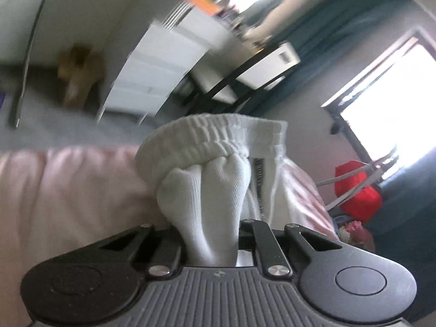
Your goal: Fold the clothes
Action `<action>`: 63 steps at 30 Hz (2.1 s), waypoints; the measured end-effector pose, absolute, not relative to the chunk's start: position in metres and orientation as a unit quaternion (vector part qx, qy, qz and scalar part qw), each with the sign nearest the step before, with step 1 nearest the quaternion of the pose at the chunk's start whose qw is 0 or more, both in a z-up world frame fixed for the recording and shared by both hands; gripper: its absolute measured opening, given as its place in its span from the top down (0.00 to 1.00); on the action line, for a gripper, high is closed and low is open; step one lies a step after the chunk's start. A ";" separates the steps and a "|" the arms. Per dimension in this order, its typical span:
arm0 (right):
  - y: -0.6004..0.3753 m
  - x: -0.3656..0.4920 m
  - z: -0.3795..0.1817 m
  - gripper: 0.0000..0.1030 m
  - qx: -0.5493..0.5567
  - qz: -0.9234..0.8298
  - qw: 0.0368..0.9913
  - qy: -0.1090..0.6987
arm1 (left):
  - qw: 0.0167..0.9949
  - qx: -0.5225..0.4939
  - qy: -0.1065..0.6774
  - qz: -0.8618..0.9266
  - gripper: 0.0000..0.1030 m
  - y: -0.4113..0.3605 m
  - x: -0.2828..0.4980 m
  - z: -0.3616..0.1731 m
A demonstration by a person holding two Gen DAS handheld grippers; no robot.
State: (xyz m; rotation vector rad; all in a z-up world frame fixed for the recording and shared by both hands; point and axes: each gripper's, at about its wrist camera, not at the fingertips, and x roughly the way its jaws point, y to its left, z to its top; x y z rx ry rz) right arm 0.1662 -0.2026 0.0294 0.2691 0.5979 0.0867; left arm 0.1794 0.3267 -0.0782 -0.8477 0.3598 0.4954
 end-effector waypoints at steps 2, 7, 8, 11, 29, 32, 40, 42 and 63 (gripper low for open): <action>-0.209 0.164 0.038 0.16 0.161 0.051 0.942 0.292 | 0.883 -0.378 0.157 0.229 0.91 0.305 0.178 -0.057; -0.239 0.150 0.064 0.17 0.216 0.047 0.939 0.262 | 0.920 -0.314 0.122 0.202 0.91 0.232 0.174 0.008; -0.244 0.147 0.070 0.17 0.220 0.043 0.940 0.256 | 0.926 -0.301 0.115 0.196 0.91 0.216 0.173 0.021; -0.264 0.137 0.086 0.17 0.237 0.036 0.943 0.230 | 0.946 -0.254 0.093 0.178 0.91 0.161 0.164 0.056; -0.414 0.077 0.112 0.15 0.398 -0.048 0.910 0.107 | 0.993 0.014 0.120 -0.002 0.92 -0.248 0.161 0.021; -0.427 0.072 0.108 0.15 0.406 -0.050 0.908 0.090 | 0.984 0.070 0.163 -0.034 0.91 -0.289 0.162 -0.030; -0.436 0.076 0.095 0.14 0.419 -0.029 0.903 0.094 | 0.972 0.090 0.201 -0.082 0.67 -0.291 0.174 -0.074; -0.433 0.081 0.092 0.14 0.423 -0.020 0.900 0.102 | 0.967 0.081 0.222 -0.095 0.46 -0.262 0.180 -0.071; -0.378 0.109 0.032 0.15 0.497 0.000 0.837 0.229 | 0.968 -0.024 0.238 -0.076 0.22 -0.007 0.148 -0.064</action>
